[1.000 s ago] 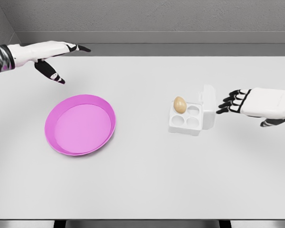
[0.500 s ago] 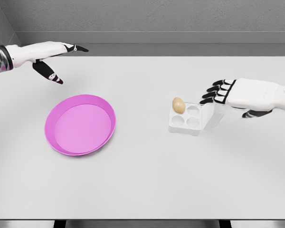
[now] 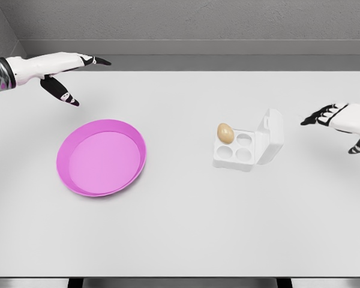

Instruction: Pack egg into the box and close the box lid

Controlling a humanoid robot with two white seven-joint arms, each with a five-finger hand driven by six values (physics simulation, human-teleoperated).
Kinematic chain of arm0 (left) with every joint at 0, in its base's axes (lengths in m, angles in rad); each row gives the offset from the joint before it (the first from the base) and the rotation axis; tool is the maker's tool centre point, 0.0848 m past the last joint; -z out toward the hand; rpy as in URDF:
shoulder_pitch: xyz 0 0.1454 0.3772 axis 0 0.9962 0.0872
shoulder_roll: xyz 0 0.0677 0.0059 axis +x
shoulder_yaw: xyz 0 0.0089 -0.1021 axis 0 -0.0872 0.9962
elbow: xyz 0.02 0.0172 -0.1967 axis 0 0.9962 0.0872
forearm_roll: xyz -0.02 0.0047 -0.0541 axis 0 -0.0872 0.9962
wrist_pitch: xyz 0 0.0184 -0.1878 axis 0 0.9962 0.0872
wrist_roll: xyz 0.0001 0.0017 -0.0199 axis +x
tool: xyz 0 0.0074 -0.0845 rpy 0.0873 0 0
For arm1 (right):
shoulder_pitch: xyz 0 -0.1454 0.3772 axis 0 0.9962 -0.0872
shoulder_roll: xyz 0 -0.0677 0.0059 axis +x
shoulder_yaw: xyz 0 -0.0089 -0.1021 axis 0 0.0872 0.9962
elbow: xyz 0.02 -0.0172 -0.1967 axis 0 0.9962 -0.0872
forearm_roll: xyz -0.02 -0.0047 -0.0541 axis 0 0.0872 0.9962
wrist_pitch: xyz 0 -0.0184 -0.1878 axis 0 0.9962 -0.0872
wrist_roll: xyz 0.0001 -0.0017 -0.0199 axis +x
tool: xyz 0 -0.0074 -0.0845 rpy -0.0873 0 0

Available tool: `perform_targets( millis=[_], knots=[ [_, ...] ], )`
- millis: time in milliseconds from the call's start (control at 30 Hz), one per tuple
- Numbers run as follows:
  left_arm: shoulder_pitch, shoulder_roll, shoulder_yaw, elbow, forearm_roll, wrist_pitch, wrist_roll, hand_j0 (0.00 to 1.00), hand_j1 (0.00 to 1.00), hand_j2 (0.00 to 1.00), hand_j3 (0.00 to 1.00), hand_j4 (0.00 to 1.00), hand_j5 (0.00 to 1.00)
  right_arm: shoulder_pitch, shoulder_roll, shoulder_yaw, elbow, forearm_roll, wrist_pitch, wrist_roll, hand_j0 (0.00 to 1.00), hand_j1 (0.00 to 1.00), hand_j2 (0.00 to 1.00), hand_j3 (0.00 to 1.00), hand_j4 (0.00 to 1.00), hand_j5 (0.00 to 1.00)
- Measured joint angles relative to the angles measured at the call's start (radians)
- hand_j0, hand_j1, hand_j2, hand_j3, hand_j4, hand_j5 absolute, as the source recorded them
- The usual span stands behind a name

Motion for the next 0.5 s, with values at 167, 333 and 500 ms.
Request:
perform_targets(
  millis=[167,333,500],
  knots=[
    [0.000,-0.001,0.000,0.000,0.000,0.000,0.000,1.00,1.00,1.00,1.00,1.00,1.00,0.006,0.051,0.016,0.029,0.060,0.000,0.000,1.00,1.00,1.00,1.00,1.00,1.00],
    [0.003,-0.001,0.001,0.000,0.000,0.000,0.000,1.00,1.00,1.00,1.00,1.00,1.00,0.006,0.079,0.031,0.031,0.088,0.000,0.000,1.00,1.00,1.00,1.00,1.00,1.00],
    [0.003,0.000,0.001,0.000,0.000,0.000,0.000,1.00,1.00,1.00,1.00,1.00,1.00,0.006,0.108,0.040,0.028,0.099,0.000,0.000,1.00,1.00,1.00,1.00,1.00,1.00]
  ],
)
